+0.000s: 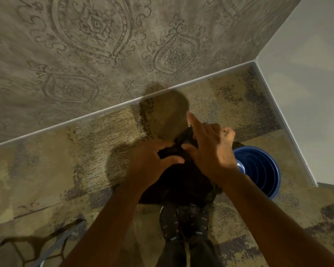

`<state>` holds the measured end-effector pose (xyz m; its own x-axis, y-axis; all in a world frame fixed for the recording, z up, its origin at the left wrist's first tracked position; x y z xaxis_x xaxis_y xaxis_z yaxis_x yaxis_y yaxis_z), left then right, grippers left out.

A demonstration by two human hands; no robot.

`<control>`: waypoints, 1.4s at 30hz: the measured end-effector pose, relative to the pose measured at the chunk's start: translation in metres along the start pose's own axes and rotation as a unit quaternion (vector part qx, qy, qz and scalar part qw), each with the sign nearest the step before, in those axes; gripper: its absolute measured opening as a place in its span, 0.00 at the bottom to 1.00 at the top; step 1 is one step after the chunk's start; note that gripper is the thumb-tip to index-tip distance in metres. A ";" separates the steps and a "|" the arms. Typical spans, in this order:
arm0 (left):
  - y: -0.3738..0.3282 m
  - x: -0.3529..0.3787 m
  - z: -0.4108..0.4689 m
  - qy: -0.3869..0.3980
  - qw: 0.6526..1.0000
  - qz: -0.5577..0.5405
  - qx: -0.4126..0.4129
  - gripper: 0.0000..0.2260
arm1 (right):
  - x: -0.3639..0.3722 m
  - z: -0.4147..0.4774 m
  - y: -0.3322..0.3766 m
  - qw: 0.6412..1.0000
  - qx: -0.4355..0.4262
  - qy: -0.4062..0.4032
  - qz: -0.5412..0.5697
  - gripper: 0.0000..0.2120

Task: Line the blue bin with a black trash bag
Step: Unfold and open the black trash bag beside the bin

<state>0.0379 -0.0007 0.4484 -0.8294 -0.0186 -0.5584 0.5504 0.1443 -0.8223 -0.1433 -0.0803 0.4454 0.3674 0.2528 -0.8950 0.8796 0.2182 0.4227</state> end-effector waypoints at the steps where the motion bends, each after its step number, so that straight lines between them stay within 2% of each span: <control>1: 0.002 -0.003 -0.002 0.013 1.000 0.016 0.010 0.20 | -0.002 0.001 -0.001 0.999 -0.029 0.000 -0.031 0.50; 2: 0.004 -0.004 -0.004 0.025 0.999 0.021 0.018 0.21 | -0.004 0.001 -0.001 0.996 -0.057 0.013 -0.064 0.51; 3: 0.005 -0.005 -0.005 0.035 0.999 0.017 0.028 0.19 | -0.005 0.001 0.001 0.992 -0.082 0.035 -0.087 0.47; 6: 0.003 -0.004 -0.009 0.055 0.997 0.002 0.049 0.18 | -0.001 -0.001 0.004 0.984 -0.122 0.081 -0.101 0.16; 7: 0.003 -0.004 -0.010 0.060 0.997 0.013 0.048 0.18 | 0.001 -0.002 0.003 0.985 -0.117 0.082 -0.096 0.11; 9: 0.008 -0.006 -0.010 0.067 0.996 0.055 0.025 0.19 | 0.003 -0.004 0.000 0.994 -0.081 0.062 -0.047 0.06; 12: 0.023 -0.012 -0.016 0.083 0.985 0.147 -0.034 0.21 | -0.006 -0.004 -0.005 0.999 -0.016 0.024 0.034 0.08; 16: 0.035 -0.019 -0.029 0.005 0.979 0.187 -0.075 0.08 | -0.026 -0.004 -0.010 0.998 0.022 0.047 0.040 0.10; 19: 0.035 -0.018 -0.035 -0.074 0.983 0.155 -0.060 0.09 | -0.037 -0.003 -0.012 0.995 0.058 0.075 0.023 0.10; 21: 0.027 -0.018 -0.035 -0.113 0.985 0.085 -0.099 0.11 | -0.040 -0.002 -0.014 0.994 0.079 0.070 0.032 0.09; 23: 0.017 -0.015 -0.029 -0.114 0.983 0.002 -0.143 0.11 | -0.040 -0.004 -0.014 0.993 0.097 0.033 0.062 0.09; 26: 0.003 -0.015 -0.016 -0.095 0.986 -0.032 -0.131 0.09 | -0.042 -0.013 -0.009 0.984 0.101 -0.094 0.109 0.15; 28: -0.007 -0.019 -0.006 -0.110 0.984 -0.053 -0.129 0.09 | -0.043 -0.021 0.000 0.971 0.053 -0.186 0.138 0.10; 29: -0.011 -0.022 -0.001 -0.122 0.981 -0.062 -0.135 0.09 | -0.041 -0.025 0.006 0.967 0.015 -0.202 0.154 0.06; 30: -0.016 -0.025 0.004 -0.131 0.979 -0.068 -0.137 0.09 | -0.036 -0.030 0.012 0.964 -0.027 -0.190 0.183 0.02; 33: -0.034 -0.035 0.014 -0.121 0.981 -0.090 -0.123 0.11 | -0.015 -0.047 0.036 0.964 -0.073 -0.074 0.244 0.06; 35: -0.048 -0.043 0.018 -0.100 0.985 -0.100 -0.101 0.13 | 0.009 -0.045 0.051 0.976 -0.055 0.058 0.202 0.09; 37: -0.061 -0.051 0.020 -0.091 0.987 -0.093 -0.093 0.12 | 0.039 -0.029 0.068 0.967 -0.031 0.226 0.115 0.16; 38: -0.067 -0.056 0.022 -0.088 0.988 -0.090 -0.092 0.11 | 0.052 -0.019 0.073 0.960 -0.018 0.271 0.070 0.20; 39: -0.072 -0.061 0.024 -0.087 0.988 -0.090 -0.091 0.10 | 0.062 -0.012 0.078 0.954 -0.014 0.294 0.053 0.23; 42: -0.080 -0.081 0.029 -0.112 0.983 -0.118 -0.083 0.12 | 0.093 -0.020 0.078 0.956 0.004 0.290 0.040 0.34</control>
<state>0.0641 -0.0398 0.5557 -0.8800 -0.2855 -0.3796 0.3067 0.2687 -0.9131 -0.0462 -0.0212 0.3985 0.2071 0.7485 -0.6299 0.8591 0.1688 0.4831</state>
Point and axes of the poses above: each hand's wrist, its own z-axis towards the middle knuckle, its own x-axis out of the palm, y = z × x, the point moved 1 cm from there along z, towards the middle knuckle, and after that the axes turned 11 degrees about x, right-handed, at the moved point
